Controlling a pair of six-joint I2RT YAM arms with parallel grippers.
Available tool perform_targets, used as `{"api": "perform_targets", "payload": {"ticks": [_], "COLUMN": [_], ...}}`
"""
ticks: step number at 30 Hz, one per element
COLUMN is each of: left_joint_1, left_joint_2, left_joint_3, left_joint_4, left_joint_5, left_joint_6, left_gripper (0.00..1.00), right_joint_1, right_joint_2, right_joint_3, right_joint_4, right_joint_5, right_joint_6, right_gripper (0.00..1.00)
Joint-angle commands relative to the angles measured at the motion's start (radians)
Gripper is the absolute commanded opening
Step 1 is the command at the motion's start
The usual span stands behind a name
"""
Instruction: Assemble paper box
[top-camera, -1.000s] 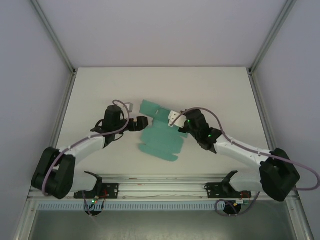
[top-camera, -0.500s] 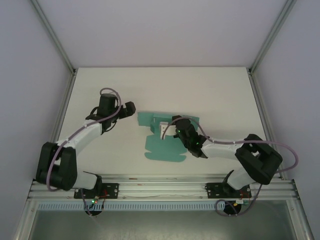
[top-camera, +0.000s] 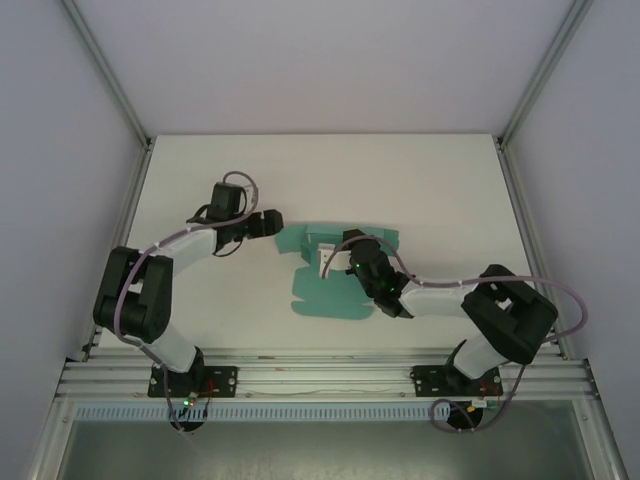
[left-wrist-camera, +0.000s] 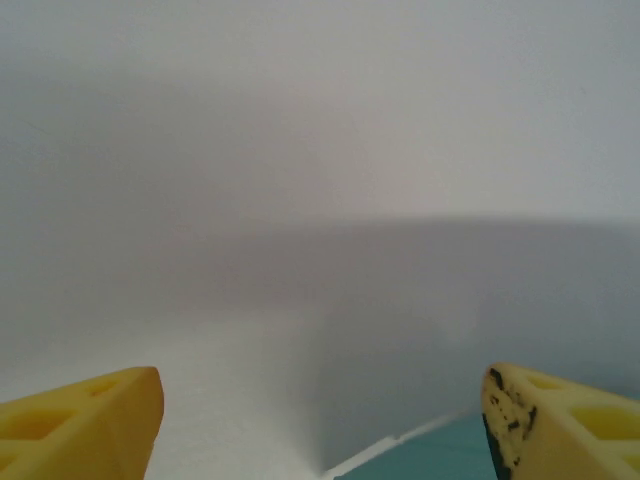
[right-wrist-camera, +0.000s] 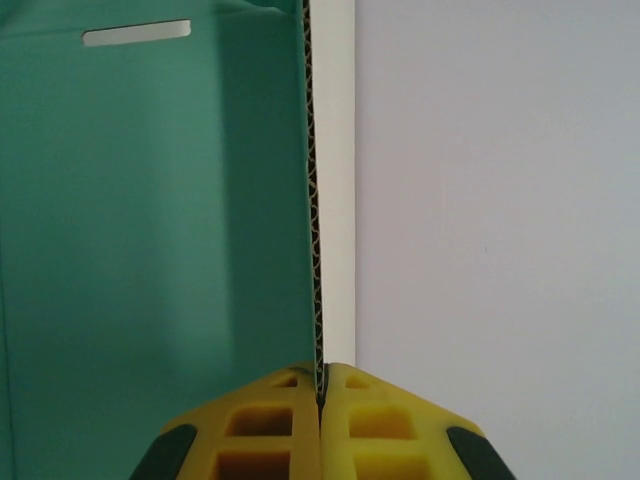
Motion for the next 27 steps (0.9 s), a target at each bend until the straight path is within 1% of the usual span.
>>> {"api": "perform_targets", "payload": {"ticks": [1,3,4,7,10,13,19,24,27], "left_joint_1": [-0.025,-0.041,-0.047,-0.077,-0.106,-0.135,-0.175,-0.209,-0.236], "left_joint_2": [-0.043,-0.048,-0.051,-0.083,-0.106,-0.103,-0.087,-0.079,-0.051], "left_joint_3": [-0.063,-0.093,-0.106,-0.162,-0.182,-0.169,-0.178,-0.213,-0.217], "left_joint_4": [0.099,0.134,0.156,0.253,0.274,0.248,0.264,0.300,0.322], "left_joint_5": [0.148,0.187,0.217,0.274,0.275,0.244,0.200,0.088,0.027], "left_joint_6": [0.066,0.070,0.068,0.064,0.082,0.108,0.145,0.177,0.183], "left_gripper": [0.72,0.62,0.60,0.57,0.55,0.52,0.51,0.51,0.50], "right_joint_1": [0.006,0.005,0.005,0.005,0.005,0.005,0.007,0.012,0.031], "right_joint_2": [0.000,0.002,0.005,0.017,0.022,0.016,0.007,-0.002,0.007], "right_joint_3": [0.013,0.016,0.016,0.011,-0.001,-0.002,-0.011,-0.028,-0.039], "right_joint_4": [0.019,0.010,0.008,0.015,0.040,0.038,0.027,0.009,0.016], "right_joint_5": [0.036,0.034,0.037,0.049,0.050,0.051,0.051,0.054,0.069], "right_joint_6": [0.054,0.065,0.068,0.072,0.082,0.098,0.111,0.100,0.106], "right_gripper": [0.00,0.00,0.00,0.00,0.00,0.00,0.00,0.00,0.00]}}
